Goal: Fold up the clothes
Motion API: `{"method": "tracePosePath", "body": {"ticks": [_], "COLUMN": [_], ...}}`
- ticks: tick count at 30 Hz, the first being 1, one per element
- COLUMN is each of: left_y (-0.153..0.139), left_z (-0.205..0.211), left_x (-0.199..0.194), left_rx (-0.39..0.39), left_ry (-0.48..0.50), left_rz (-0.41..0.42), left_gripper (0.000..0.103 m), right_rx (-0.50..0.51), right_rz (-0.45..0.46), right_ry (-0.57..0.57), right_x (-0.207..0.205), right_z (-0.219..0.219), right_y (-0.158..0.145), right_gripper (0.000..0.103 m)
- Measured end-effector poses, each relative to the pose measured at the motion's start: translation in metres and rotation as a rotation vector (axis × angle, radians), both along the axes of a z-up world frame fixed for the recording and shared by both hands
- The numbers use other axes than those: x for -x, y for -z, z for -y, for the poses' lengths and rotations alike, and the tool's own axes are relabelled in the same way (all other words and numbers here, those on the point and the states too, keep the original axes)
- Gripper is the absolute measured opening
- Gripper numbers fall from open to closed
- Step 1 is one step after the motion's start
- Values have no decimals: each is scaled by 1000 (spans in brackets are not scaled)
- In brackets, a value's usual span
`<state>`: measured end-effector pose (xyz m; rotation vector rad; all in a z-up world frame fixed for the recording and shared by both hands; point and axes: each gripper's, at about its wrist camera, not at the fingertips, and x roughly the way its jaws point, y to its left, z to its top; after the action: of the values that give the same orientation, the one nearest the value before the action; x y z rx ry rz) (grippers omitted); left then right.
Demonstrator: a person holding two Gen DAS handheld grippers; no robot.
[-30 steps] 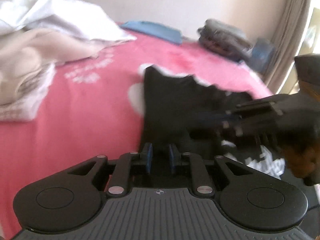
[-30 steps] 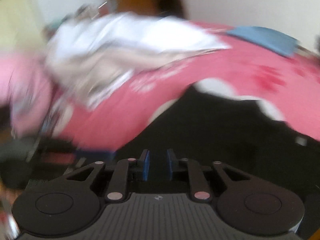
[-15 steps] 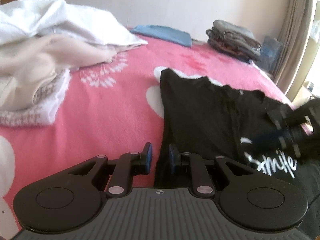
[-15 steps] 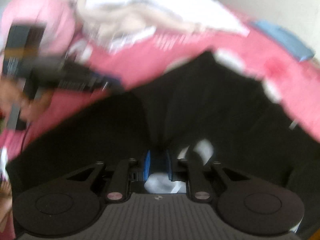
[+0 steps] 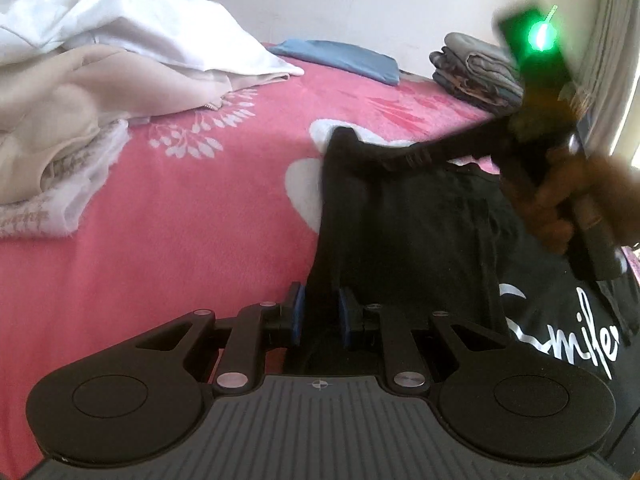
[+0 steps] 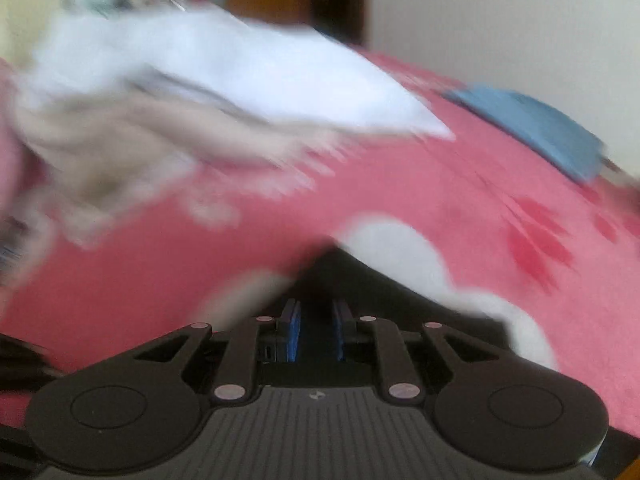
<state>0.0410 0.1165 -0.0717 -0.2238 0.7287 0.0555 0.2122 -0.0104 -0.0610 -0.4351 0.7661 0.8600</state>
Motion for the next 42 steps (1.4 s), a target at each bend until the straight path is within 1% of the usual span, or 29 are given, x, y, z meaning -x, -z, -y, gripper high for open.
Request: {"method": "tracePosePath", "body": {"ticks": [1,3,5,7,9,11,12,13,15,17,19,21,23,24,26,27,29,30,31,32,33,35,36,37,38,39,42], "left_y": [0,1,1,2,3,4,4,4,4,4,5,5,5,5,5,5,5,5,5,5,5,5,5,5,5,5,5], "left_z": [0,0,1,2,2,3,4,4,5,5,5,5,3,1,-2,-3,-6,-6,-7,-8,-9,-12,-14,-17,-19,-21,-25], "left_x": [0,0,0,-1,-1,-1,0,0,1,1,2,2,2,1,1,1,1,0,0,0,0,-1,-2,-2,-3,-3,-5], "left_rx": [2,-3,-11,-18,-24,-34,-37,-38,-44,-47,-48,-46,-31,-19,7,16,33,39,46,54,65,88,104,122,139,154,187], "left_ry": [-1,2,6,6,6,8,8,8,10,12,14,14,11,8,5,5,3,1,-2,-6,-10,-19,-25,-30,-35,-40,-50], "left_rz": [1,5,7,7,9,12,14,15,15,16,17,17,14,13,11,9,7,5,3,1,-1,-5,-7,-10,-13,-16,-24], "left_gripper": [18,18,18,18,18,18,18,18,18,18,18,18,18,19,19,19,19,19,19,19,19,19,19,19,19,19,19], "right_rx": [-10,-62,-86,-127,-175,-203,-197,-169,-162,-170,-177,-188,-204,-217,-225,-217,-162,-122,-75,-25,11,-4,-21,-44,-72,-93,-109], "right_rz": [-2,-59,-49,-59,-105,-153,-173,-173,-162,-152,-142,-118,-135,-149,-180,-199,-234,-234,-212,-179,-149,-125,-116,-108,-111,-121,-173], "right_ry": [31,104,114,99,71,8,-30,-59,-13,55,122,223,255,249,192,146,24,-21,-35,-33,-8,92,154,186,176,139,-67], "right_x": [-7,-19,-21,-21,-21,-16,-14,-10,-18,-32,-45,-59,-65,-65,-57,-50,-31,-22,-16,-12,-13,-24,-29,-30,-27,-20,18], "right_z": [8,20,22,18,10,-3,-12,-20,-25,-28,-31,-28,-17,-9,6,14,28,33,37,43,51,73,81,88,91,90,71], "right_y": [5,1,-10,-23,-36,-39,-37,-32,-22,-11,0,-1,-8,-14,-25,-29,-29,-26,-20,-13,-6,-6,-10,-17,-23,-29,-36], "right_gripper": [16,16,16,16,16,16,16,16,15,11,11,11,12,12,12,12,12,12,12,12,11,10,12,12,12,12,12]}}
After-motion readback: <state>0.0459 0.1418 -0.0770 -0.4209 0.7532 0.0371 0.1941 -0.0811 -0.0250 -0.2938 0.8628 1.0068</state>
